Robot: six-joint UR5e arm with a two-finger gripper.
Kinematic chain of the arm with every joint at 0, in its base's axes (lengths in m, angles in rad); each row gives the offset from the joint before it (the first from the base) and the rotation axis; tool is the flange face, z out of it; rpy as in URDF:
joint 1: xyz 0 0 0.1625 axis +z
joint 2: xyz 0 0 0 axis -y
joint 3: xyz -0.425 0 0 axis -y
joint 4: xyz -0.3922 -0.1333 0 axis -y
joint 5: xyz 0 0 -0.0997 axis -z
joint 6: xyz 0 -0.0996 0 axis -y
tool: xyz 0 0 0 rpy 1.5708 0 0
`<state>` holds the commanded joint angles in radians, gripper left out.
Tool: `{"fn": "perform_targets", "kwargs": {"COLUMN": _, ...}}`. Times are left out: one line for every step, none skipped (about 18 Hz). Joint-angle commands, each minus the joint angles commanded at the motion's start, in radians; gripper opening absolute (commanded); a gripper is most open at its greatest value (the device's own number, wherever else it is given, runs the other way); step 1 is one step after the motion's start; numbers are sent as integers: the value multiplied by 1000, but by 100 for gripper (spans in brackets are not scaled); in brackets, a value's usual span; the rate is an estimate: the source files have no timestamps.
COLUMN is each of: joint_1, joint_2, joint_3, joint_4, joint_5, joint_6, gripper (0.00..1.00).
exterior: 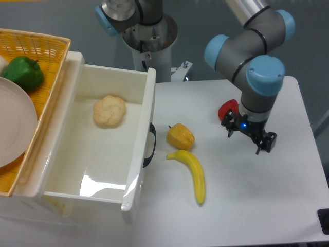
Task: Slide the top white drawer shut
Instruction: 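Move the gripper from beside the red pepper toward the open drawer, then lower the gripper to the front panel of the open white drawer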
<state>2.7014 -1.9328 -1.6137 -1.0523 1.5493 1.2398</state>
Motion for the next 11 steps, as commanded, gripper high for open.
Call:
{"fn": "perform_targets", "kwargs": {"joint_1": -3, "joint_2": 0, "joint_3": -3, "joint_4": 0, "joint_5": -2, "joint_6": -35, "gripper": 100}}
{"fn": "perform_targets", "kwargs": {"joint_1": -3, "joint_2": 2, "joint_3": -5, "joint_4": -3, "joint_5": -6, "joint_6": -66, "gripper": 100}}
{"fn": "perform_targets", "kwargs": {"joint_1": -8, "joint_2": 3, "joint_3": -11, "joint_4": -18, "joint_5": -29, "joint_6": -88, "gripper": 100}}
{"fn": "perform_targets", "kwargs": {"joint_1": -11, "joint_2": 5, "joint_3": -24, "joint_4": -29, "joint_5": -61, "joint_6": -115, "gripper": 100}}
{"fn": "perform_targets", "kwargs": {"joint_1": -14, "joint_2": 12, "joint_3": -28, "joint_4": -31, "joint_5": -93, "joint_6": -147, "gripper": 100}}
{"fn": "perform_targets", "kwargs": {"joint_1": -21, "joint_2": 23, "joint_3": -29, "joint_4": -37, "joint_5": -122, "joint_6": -175, "gripper": 100}}
{"fn": "perform_targets", "kwargs": {"joint_1": -32, "joint_2": 23, "joint_3": -31, "joint_4": -38, "joint_5": -136, "joint_6": -207, "gripper": 97}}
{"fn": "perform_targets", "kwargs": {"joint_1": -47, "joint_2": 25, "joint_3": -31, "joint_4": -41, "joint_5": -140, "joint_6": -256, "gripper": 81}}
{"fn": "perform_targets", "kwargs": {"joint_1": -64, "joint_2": 25, "joint_3": -32, "joint_4": -54, "joint_5": -140, "joint_6": -307, "gripper": 63}}
{"fn": "perform_targets", "kwargs": {"joint_1": -78, "joint_2": 25, "joint_3": -32, "joint_4": -61, "joint_5": -140, "joint_6": -339, "gripper": 50}}
{"fn": "perform_targets", "kwargs": {"joint_1": -95, "joint_2": 25, "joint_3": -32, "joint_4": -66, "joint_5": -140, "joint_6": -361, "gripper": 39}}
